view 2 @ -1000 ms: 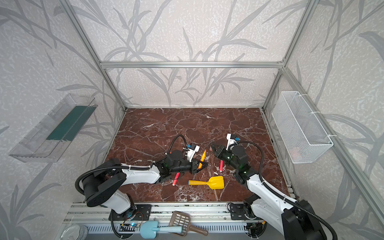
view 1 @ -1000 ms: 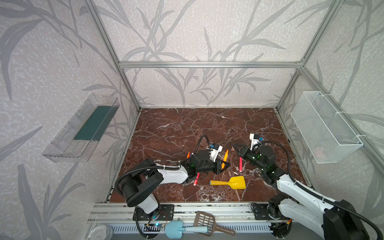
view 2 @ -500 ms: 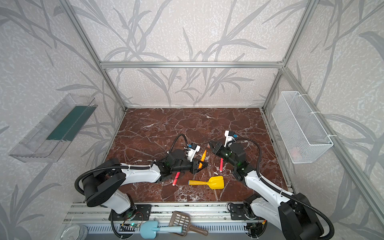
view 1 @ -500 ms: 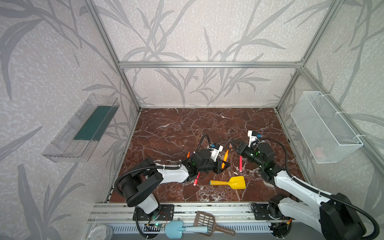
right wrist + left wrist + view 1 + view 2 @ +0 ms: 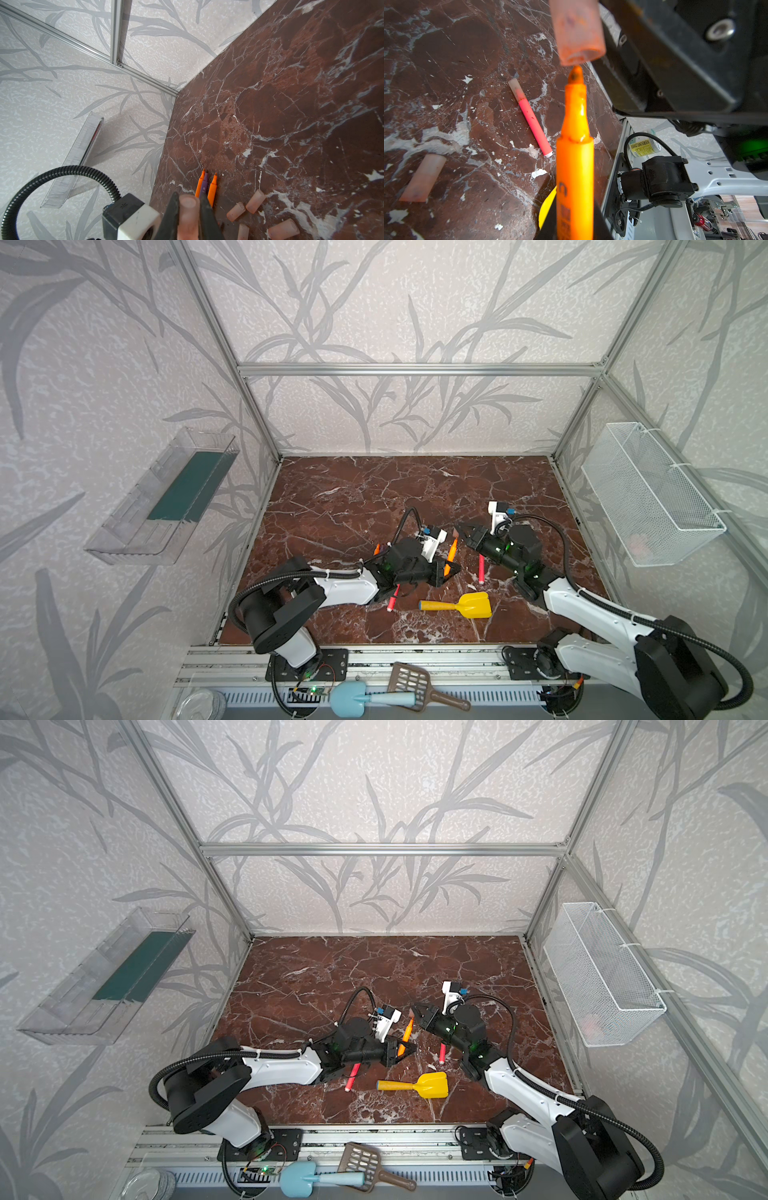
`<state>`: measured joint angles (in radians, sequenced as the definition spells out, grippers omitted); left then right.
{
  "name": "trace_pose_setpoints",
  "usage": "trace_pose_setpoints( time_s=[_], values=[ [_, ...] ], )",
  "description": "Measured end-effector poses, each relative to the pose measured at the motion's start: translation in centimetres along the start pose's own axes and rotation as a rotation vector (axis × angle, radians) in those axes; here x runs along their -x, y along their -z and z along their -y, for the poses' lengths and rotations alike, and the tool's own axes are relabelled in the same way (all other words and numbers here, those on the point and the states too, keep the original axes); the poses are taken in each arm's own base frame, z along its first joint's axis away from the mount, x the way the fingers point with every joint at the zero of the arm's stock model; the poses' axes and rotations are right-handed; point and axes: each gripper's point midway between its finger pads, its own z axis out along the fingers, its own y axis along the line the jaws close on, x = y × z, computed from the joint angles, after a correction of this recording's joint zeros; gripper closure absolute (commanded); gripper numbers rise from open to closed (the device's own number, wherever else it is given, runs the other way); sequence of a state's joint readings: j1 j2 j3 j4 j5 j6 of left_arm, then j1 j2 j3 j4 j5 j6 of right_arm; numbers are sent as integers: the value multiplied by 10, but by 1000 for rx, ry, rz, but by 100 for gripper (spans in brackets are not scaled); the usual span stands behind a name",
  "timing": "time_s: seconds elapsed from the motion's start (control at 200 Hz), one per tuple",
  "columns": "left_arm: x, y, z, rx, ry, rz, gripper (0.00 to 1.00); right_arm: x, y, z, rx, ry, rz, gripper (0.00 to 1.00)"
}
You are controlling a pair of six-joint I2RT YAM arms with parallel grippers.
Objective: Insert the pens into the pen caps
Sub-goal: 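Lower the cap with the right gripper onto the orange marker tip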
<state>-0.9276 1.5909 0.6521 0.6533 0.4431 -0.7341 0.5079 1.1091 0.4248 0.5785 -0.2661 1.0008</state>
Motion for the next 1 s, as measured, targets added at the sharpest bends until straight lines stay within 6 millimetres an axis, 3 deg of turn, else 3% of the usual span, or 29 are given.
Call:
trace_pose_setpoints(
  time_s=[0.24,1.005],
  values=[
    [1,0,-1,5,0,5,100,-4,1,-9,16,21,5,100],
    [1,0,-1,5,-1,6,100,4,2,3,-49,63,57,100]
  ],
)
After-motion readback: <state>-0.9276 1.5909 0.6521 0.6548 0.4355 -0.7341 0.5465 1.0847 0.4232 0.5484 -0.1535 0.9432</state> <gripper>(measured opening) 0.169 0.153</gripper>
